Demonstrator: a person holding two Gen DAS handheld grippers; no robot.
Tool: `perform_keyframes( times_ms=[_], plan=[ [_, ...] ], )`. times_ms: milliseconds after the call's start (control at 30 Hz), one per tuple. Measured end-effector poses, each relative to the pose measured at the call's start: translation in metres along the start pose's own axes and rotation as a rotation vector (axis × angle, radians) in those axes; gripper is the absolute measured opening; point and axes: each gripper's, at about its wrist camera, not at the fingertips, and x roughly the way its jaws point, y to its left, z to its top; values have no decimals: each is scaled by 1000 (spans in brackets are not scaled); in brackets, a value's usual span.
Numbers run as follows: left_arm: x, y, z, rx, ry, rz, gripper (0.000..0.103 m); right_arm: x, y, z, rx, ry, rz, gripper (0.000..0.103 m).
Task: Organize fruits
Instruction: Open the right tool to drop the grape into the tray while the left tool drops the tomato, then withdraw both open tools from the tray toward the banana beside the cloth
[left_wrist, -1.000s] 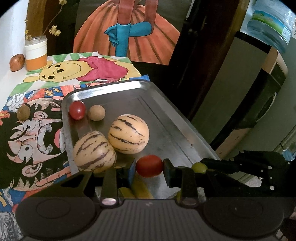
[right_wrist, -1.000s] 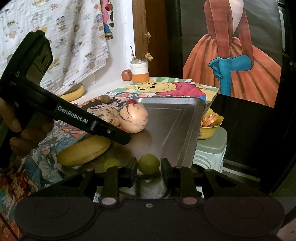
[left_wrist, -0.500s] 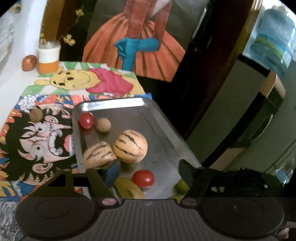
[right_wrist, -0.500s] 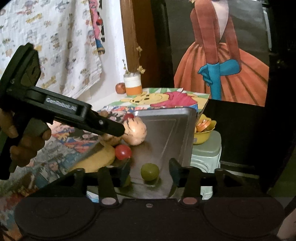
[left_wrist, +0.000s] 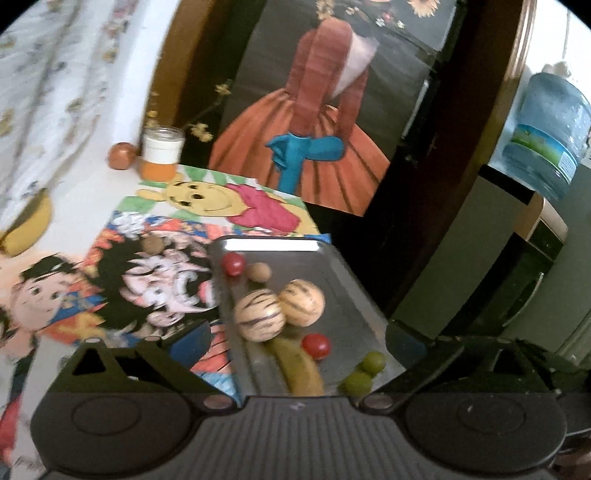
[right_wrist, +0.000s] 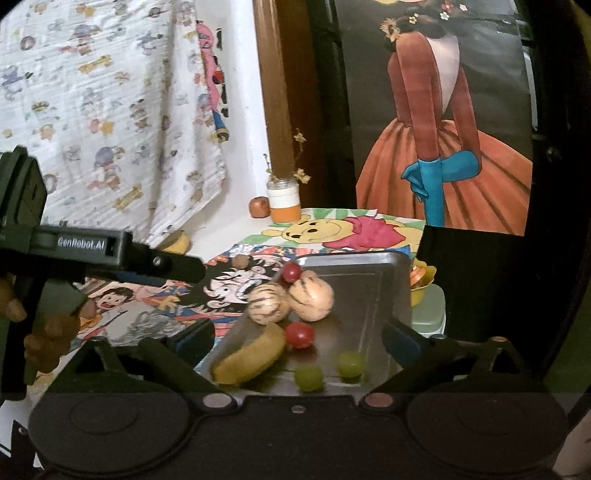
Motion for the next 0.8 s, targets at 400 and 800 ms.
perform_keyframes(
  times_ms=[400, 800],
  plan=[
    [-58, 39, -37, -39, 56, 158, 103, -18, 40, -6, 49, 114, -5, 102],
    [-82, 67, -64, -58, 112, 239, 103, -15, 65, -16, 78, 212, -8, 102]
  ],
)
